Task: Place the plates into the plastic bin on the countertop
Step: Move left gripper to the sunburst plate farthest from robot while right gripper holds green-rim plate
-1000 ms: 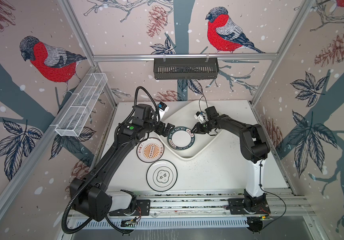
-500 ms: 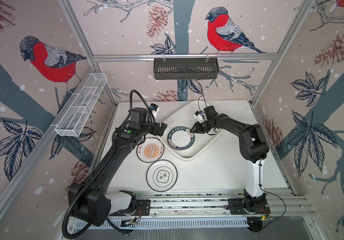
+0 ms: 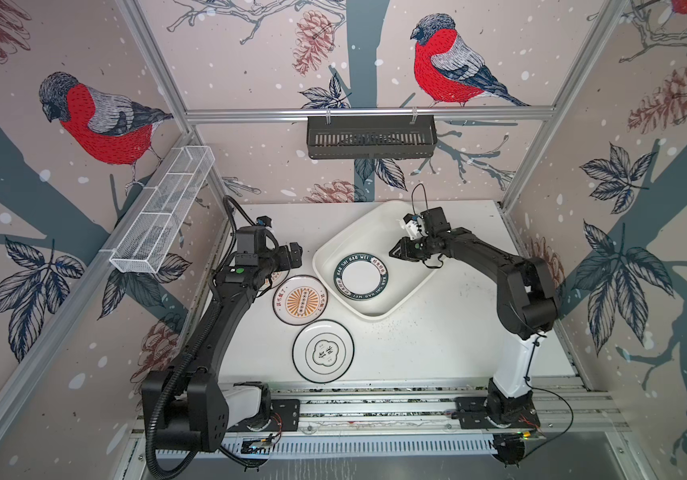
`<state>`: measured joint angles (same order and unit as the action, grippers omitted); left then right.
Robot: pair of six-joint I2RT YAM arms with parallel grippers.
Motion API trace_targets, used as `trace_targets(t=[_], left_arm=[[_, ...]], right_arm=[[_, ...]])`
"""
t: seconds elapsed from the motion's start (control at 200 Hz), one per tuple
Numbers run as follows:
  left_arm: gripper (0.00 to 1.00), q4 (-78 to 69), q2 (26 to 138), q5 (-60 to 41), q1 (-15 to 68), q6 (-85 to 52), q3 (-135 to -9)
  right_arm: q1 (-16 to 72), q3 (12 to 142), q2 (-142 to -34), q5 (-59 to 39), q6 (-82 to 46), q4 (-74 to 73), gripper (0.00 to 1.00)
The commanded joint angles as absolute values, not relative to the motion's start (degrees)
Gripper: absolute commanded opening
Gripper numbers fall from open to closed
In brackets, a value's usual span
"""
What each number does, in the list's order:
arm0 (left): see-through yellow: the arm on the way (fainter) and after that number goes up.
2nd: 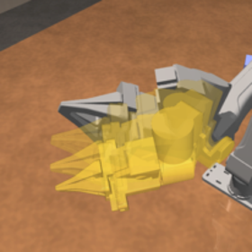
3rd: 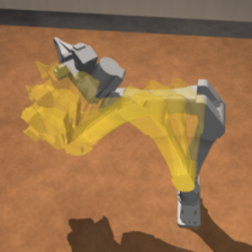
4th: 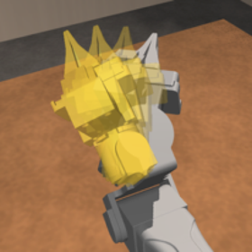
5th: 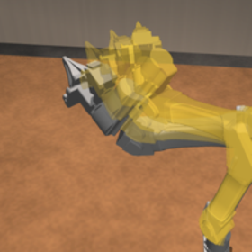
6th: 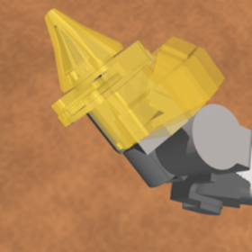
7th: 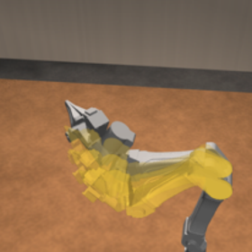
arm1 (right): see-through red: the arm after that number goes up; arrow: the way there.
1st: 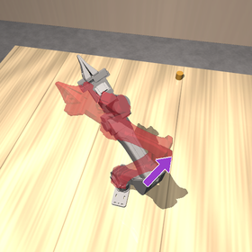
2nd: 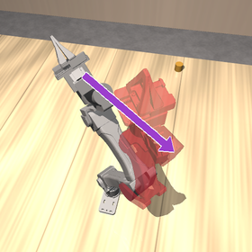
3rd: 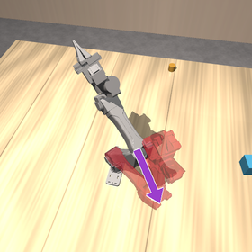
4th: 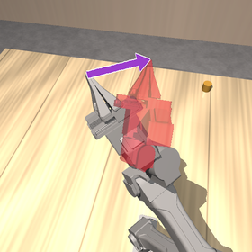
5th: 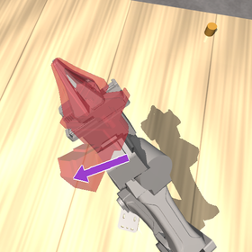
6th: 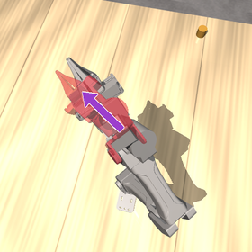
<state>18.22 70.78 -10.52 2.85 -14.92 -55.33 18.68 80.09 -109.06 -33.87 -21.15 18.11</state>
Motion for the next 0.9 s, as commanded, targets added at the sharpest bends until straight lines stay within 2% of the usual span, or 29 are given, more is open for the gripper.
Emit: trace_targets(t=[0.0, 0.205, 0.435, 0.896], left_arm=[[0.97, 14.6, 69.9, -12.2, 1.2, -20.2, -52.4], [0.97, 13.2, 72.9, -19.6, -4.1, -25.1, -48.7], [0.97, 14.0, 72.3, -16.9, -8.3, -23.3, -46.0], [0.97, 13.6, 78.4, -25.7, -19.5, -26.3, -44.5]], right_arm=[[17.4, 77.7, -104.8, -33.1, -24.4, 13.1, 0.29], [17.0, 69.0, -95.1, -33.6, -28.1, 8.5, 0.28], [17.3, 61.1, -85.6, -34.3, -30.5, 6.5, 0.29], [17.8, 55.1, -80.4, -34.4, -34.0, 2.6, 0.28]])
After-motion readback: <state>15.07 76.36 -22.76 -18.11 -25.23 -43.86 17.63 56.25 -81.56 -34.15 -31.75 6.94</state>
